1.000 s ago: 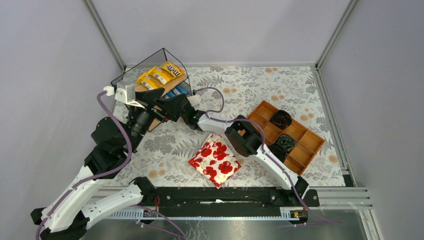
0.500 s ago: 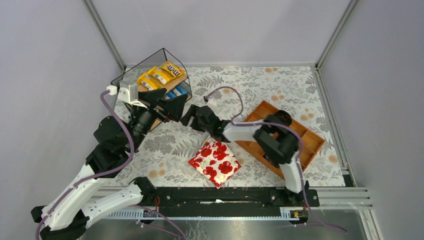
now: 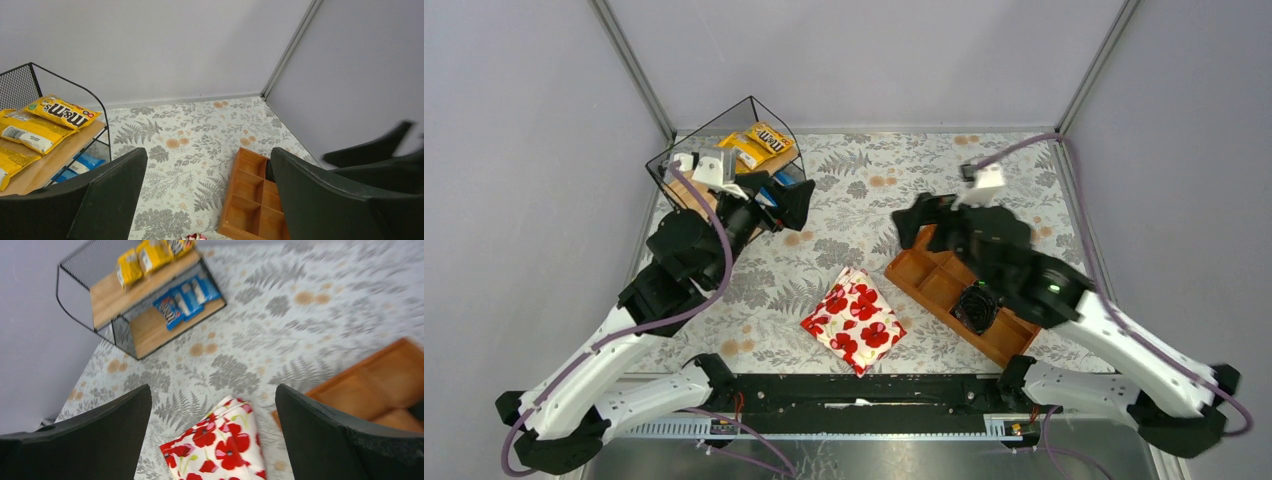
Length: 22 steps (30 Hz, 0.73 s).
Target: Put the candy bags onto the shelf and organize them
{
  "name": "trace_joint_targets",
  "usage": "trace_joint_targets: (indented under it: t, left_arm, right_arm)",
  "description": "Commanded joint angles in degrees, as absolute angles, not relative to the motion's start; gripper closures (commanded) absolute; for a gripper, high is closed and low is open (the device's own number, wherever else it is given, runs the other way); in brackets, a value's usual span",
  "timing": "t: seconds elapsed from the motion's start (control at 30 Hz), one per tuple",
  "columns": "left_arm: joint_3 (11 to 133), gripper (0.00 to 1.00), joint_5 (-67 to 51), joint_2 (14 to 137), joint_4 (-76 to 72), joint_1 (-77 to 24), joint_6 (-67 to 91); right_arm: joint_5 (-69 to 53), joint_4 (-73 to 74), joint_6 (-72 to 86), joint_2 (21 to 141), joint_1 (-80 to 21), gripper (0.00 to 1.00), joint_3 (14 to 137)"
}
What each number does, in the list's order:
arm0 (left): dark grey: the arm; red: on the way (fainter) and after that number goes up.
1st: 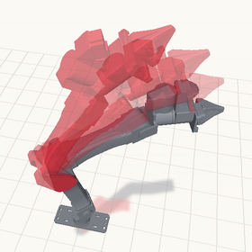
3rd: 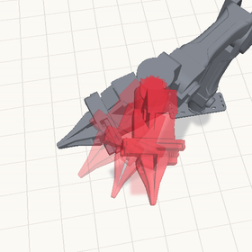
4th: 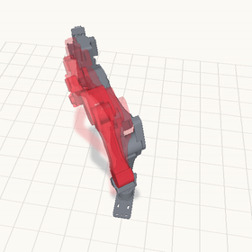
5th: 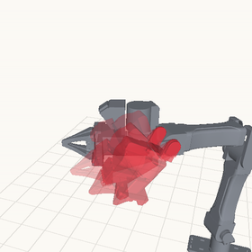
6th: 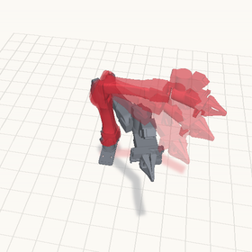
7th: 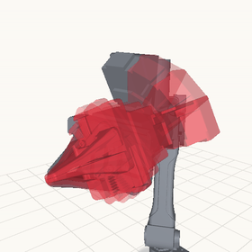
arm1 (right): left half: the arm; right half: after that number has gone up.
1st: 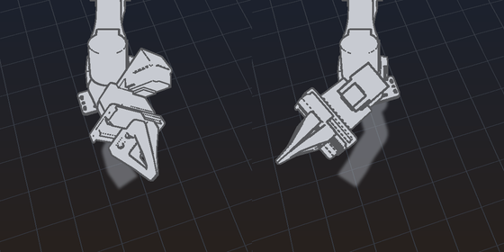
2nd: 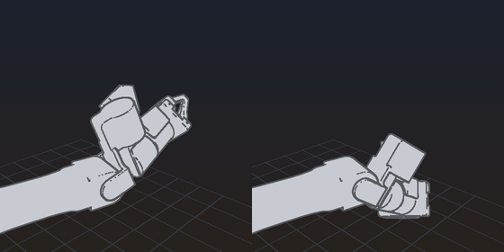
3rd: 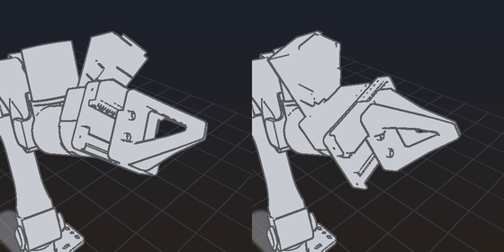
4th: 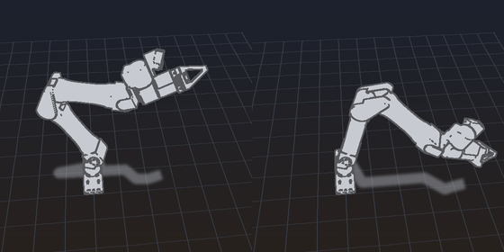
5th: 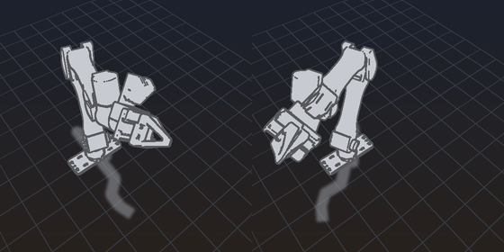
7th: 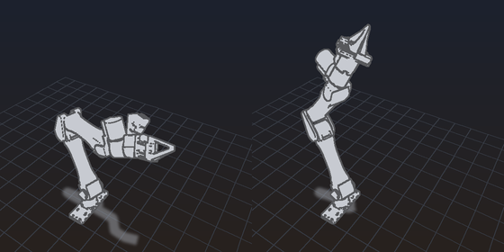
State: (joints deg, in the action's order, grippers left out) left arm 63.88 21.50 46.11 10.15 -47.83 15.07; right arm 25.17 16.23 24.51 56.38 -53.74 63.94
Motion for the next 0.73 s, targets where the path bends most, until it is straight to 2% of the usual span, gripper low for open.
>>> trace_joint_targets:
  t: [0.0, 0.33, 0.6, 0.7]
  left_arm:
    - [71.80, 0.01, 23.06, 47.40, 11.19, -48.05, 15.42]
    - [84.38, 0.01, 24.26, 47.43, 15.72, -48.05, 12.83]
    - [86.99, 0.01, 25.13, 44.68, 16.23, -48.05, 13.13]
    - [87.49, 0.01, 24.70, 44.33, 16.76, -48.08, 13.27]
  right_arm:
    - [33.90, 32.82, 16.92, 49.97, -54.10, 0.00, 71.79]
    - [33.26, 35.58, 10.73, 45.10, -54.14, 0.00, 87.54]
    - [25.86, 30.54, 9.24, 42.78, -54.14, 0.00, 85.45]
    - [28.65, 31.33, 10.95, 42.84, -54.12, 0.00, 85.66]
